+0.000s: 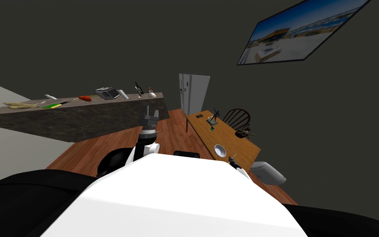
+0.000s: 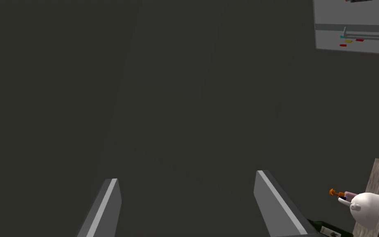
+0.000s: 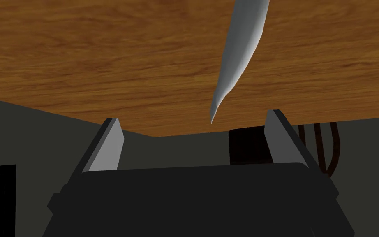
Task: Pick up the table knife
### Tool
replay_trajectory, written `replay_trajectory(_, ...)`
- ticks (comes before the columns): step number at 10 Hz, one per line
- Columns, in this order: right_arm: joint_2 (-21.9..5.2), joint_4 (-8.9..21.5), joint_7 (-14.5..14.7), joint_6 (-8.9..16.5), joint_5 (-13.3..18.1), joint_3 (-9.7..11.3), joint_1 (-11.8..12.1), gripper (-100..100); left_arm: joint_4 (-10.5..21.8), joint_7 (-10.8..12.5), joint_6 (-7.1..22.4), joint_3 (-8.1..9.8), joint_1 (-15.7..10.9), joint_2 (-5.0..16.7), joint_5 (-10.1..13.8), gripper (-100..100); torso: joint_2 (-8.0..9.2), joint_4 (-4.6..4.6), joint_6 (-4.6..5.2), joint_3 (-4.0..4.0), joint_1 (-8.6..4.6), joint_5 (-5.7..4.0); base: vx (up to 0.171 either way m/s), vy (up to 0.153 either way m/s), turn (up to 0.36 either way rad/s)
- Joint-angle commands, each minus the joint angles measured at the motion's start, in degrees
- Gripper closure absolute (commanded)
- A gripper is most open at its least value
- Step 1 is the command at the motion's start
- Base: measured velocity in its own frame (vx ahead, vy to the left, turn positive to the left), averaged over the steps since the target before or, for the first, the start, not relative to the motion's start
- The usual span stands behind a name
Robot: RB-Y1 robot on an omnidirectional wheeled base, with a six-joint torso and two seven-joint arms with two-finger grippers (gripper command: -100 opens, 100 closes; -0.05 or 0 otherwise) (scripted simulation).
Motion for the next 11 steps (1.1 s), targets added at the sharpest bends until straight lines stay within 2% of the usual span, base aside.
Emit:
replay_trajectory(1,0.0,2.0,0.3,1.3,0.4,0.1,-1.1,-100,0.0,0.0,0.0,0.00,0.0,0.0,0.0,0,0.00,0.00,0.00,0.00,0.00,0.00,0.062,0.016,0.098)
replay_trajectory(2,0.0,1.5,0.1,0.6,0.4,-0.1,-0.8,-100,0.0,0.0,0.0,0.00,0.0,0.0,0.0,0,-0.07,-0.01,-0.01,-0.04,0.04,0.00,0.031,0.008,0.020)
replay_trajectory(3,0.0,1.7,0.1,0.7,0.4,-0.1,-0.9,0,0.0,0.0,0.0,0.00,0.0,0.0,0.0,0,0.01,-0.01,0.02,0.00,0.02,0.01,0.005,0.001,-0.004)
replay_trajectory(4,0.8,2.9,-0.1,0.0,2.1,-0.7,-1.9,-100,0.0,0.0,0.0,0.00,0.0,0.0,0.0,0,0.10,0.01,0.02,0.05,0.00,0.00,0.008,-0.023,-0.069)
replay_trajectory(11,3.9,8.0,-1.1,-2.7,8.7,-3.0,-6.0,-100,0.0,0.0,0.0,0.00,0.0,0.0,0.0,0,0.11,0.02,0.02,0.06,-0.13,-0.03,0.015,-0.037,-0.048)
